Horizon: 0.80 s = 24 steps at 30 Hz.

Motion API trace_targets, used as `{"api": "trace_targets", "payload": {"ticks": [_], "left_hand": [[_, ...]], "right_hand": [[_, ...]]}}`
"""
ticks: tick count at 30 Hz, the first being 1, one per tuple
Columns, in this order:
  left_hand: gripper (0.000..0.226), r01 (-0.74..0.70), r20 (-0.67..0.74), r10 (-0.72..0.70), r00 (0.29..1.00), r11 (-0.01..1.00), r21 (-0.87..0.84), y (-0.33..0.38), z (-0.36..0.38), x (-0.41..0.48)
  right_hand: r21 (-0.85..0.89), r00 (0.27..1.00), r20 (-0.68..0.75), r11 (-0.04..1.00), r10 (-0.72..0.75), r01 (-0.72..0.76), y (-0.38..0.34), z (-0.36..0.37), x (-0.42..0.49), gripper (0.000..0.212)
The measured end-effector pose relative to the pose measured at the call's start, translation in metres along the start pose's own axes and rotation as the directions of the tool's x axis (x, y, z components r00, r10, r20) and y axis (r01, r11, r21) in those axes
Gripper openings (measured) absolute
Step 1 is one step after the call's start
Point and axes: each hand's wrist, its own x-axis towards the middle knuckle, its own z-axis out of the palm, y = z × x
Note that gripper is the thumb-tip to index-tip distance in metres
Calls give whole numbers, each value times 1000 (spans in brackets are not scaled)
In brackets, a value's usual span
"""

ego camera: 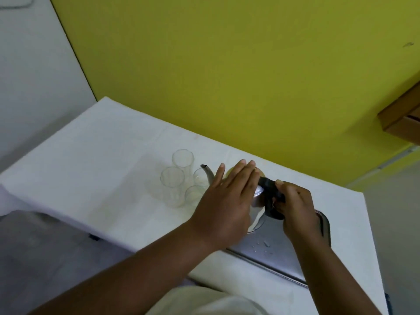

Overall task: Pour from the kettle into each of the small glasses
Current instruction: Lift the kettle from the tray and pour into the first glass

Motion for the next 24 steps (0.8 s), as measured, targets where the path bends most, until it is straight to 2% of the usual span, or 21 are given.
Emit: {"api": "trace_targets", "payload": {"ticks": [3,4,8,24], "left_hand": [[70,38,-7,-38,999,999,-2,-15,-6,-7],[70,48,-5,-48,999,999,-7,-19,-7,-9],[70,78,7,-78,997,996,-49,-32,-7,-16],[75,75,2,-75,997,985,-153,-36,-5,-30]], "right_hand": [[-27,1000,-4,999,17,-17,-4,19,3,46],[-43,1000,0,999,23,-23,-3,23,5,42],[-122,999,37,992,28,-23,0,34,10,64],[-371,991,134,927,-10,59,-7,29,4,51]]}}
